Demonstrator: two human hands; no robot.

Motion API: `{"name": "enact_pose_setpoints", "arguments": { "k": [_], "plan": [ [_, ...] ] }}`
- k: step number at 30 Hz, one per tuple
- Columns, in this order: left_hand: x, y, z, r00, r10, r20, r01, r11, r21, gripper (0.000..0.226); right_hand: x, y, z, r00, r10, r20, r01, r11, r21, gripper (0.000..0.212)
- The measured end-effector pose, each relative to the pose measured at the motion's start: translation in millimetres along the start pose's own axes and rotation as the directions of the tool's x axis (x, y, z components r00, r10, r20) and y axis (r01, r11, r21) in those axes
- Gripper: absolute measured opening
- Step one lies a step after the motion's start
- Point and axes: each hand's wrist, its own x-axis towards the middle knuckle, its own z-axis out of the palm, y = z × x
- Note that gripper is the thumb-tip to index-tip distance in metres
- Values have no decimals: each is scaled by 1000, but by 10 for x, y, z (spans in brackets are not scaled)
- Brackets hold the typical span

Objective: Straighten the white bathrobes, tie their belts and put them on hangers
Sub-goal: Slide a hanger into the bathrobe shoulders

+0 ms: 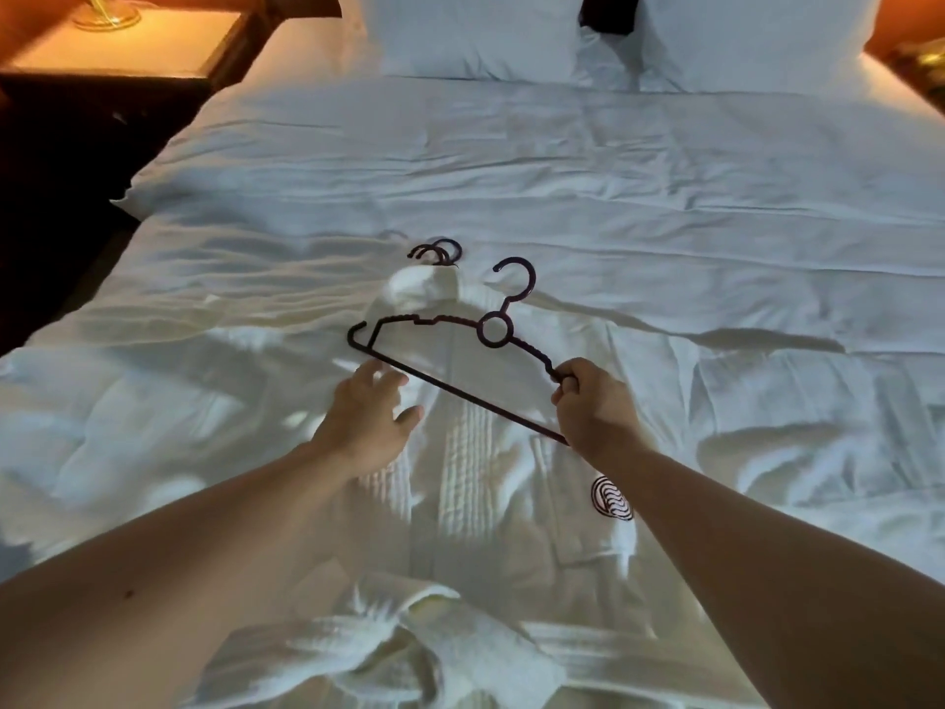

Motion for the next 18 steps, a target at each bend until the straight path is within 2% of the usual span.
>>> {"name": "enact_pose_setpoints", "arguments": {
  "k": [3, 5, 10, 13, 15, 18],
  "plan": [
    [18, 35, 22, 998, -44, -33, 42, 997, -66, 60, -9, 39, 6, 999, 13, 30, -12, 998, -58, 29],
    [13, 35, 24, 997, -79, -7, 79, 996, -38, 70, -9, 58, -10, 999, 9, 33, -6, 997, -81, 29],
    [41, 103, -26, 992, -119, -45, 120, 993, 13, 46, 54, 102, -112, 999, -16, 36, 20, 994, -107, 30],
    [37, 163, -53, 986, -161, -35, 161, 987, 18, 61, 71, 159, -194, 1000, -19, 20, 21, 991, -129, 30],
    [21, 193, -66, 983, -175, -50, 173, 984, -45, 74, 65, 218, -247, 999, -38, -1, 38, 988, -150, 27],
    [25, 207, -131, 960, -233, -155, 208, 965, -161, 70, 65, 291, -305, 995, -84, -55, 70, 974, -214, 19]
  ]
}}
